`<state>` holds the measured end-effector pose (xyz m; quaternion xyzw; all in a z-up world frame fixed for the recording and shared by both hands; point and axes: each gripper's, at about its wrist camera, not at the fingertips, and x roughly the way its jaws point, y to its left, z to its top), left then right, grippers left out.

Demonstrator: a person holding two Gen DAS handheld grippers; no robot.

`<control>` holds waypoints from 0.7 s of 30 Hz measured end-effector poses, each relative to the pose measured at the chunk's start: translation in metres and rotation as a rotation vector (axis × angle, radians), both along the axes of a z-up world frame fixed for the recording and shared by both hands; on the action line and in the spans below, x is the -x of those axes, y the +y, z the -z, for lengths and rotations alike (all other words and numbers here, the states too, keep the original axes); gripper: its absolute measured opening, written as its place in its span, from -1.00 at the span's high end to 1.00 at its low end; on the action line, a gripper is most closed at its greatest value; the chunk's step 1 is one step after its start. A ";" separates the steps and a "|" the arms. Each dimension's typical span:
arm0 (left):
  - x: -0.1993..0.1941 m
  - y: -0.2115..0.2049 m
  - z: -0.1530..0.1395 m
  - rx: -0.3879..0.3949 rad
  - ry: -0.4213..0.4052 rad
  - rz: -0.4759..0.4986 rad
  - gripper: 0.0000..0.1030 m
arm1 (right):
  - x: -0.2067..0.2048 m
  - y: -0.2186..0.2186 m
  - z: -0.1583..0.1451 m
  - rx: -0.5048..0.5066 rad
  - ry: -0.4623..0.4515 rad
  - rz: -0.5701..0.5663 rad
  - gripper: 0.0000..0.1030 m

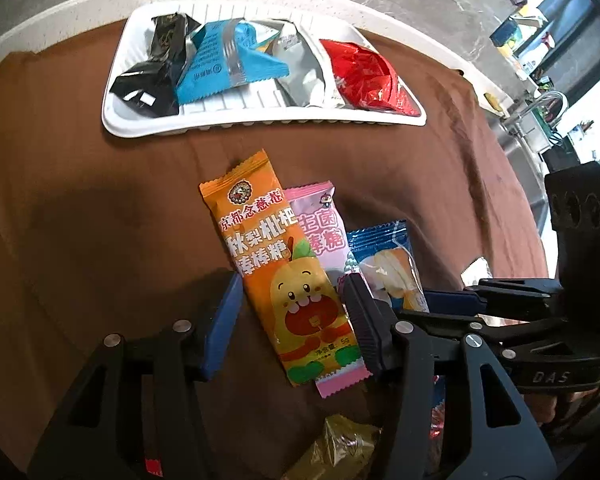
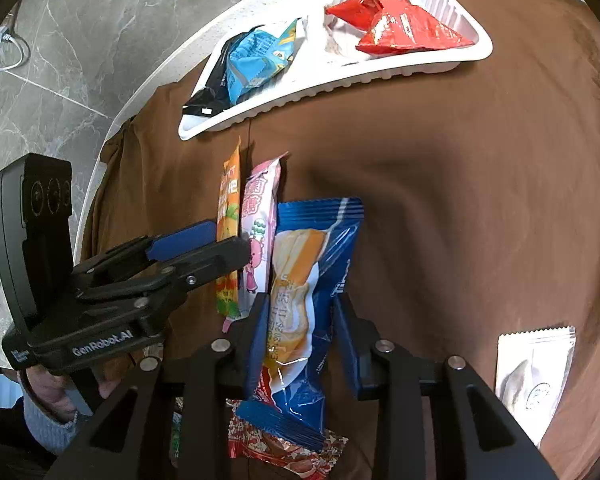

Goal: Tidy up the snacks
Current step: 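Grasp the orange candy bar with left tool while right tool grasps blue-white bar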

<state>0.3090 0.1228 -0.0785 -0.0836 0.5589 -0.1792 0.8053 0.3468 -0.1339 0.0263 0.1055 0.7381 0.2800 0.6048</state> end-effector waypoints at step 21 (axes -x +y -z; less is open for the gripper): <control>0.002 0.036 0.007 0.143 0.037 -0.075 0.47 | -0.001 -0.020 0.004 -0.071 0.071 0.113 0.42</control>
